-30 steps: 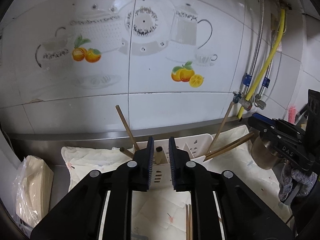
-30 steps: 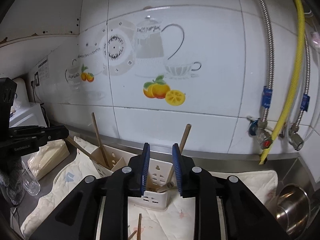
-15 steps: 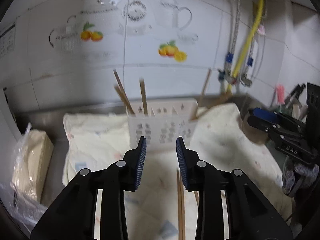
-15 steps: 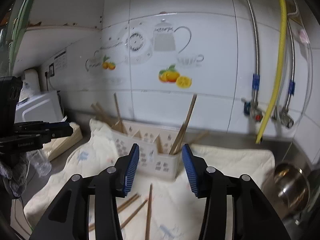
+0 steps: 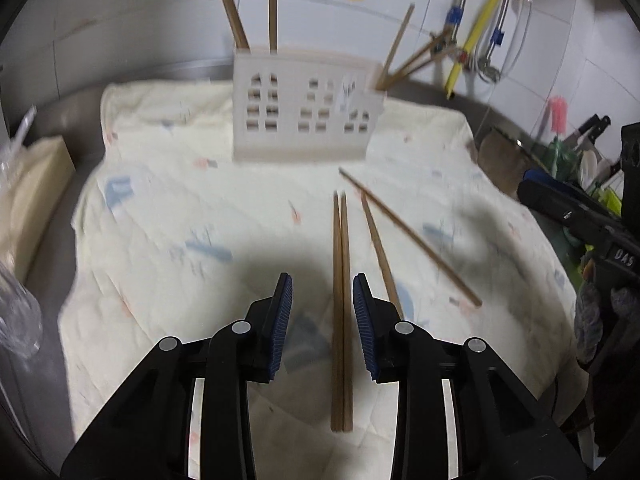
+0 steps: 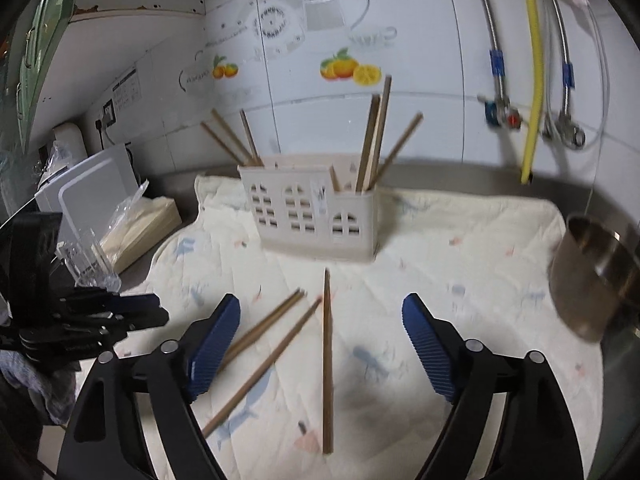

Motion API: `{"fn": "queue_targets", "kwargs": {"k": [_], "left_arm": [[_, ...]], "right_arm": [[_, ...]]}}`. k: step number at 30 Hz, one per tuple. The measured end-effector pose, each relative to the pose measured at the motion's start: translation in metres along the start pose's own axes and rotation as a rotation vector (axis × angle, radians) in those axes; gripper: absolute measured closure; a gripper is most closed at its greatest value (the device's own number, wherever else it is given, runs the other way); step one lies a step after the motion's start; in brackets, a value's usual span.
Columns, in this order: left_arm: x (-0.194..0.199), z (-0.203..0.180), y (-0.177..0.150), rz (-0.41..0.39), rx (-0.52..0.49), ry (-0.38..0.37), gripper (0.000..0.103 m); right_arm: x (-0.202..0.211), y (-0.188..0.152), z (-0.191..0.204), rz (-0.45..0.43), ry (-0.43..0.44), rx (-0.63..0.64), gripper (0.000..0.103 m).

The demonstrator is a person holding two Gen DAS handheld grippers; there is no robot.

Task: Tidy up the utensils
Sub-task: 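Pull both tools back and lower them toward the loose chopsticks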

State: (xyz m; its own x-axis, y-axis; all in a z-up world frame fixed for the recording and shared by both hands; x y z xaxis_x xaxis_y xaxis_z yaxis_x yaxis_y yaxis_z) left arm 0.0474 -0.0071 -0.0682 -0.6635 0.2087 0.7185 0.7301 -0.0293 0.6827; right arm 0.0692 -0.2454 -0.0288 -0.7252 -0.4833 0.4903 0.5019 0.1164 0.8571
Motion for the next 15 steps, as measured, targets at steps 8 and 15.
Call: {"fn": "queue_targets", "kwargs": {"k": [8, 15], "left_arm": [[-0.022, -0.005, -0.029, 0.080, -0.018, -0.012, 0.071], [-0.031, -0.005, -0.033, 0.112, -0.014, -0.019, 0.080]], "right_arm": [[0.000, -0.026, -0.002, 0.035, 0.003, -0.023, 0.014], [-0.003, -0.038, -0.009, 0.059, 0.001, -0.057, 0.013]]}}
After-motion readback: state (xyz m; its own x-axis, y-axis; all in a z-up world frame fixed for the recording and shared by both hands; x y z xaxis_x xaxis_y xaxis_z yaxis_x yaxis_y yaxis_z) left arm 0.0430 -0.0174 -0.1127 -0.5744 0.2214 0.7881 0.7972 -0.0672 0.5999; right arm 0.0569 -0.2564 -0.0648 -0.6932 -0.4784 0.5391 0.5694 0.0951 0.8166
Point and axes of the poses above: each gripper's, at about its wrist camera, not at the fingertips, and x roughly against the way its jaws point, z to its left, y to its top, the point moved 1 cm from there along -x, roughly the way its jaws point, and after that the axes turned 4 degrees about y, right-handed, at the moved point
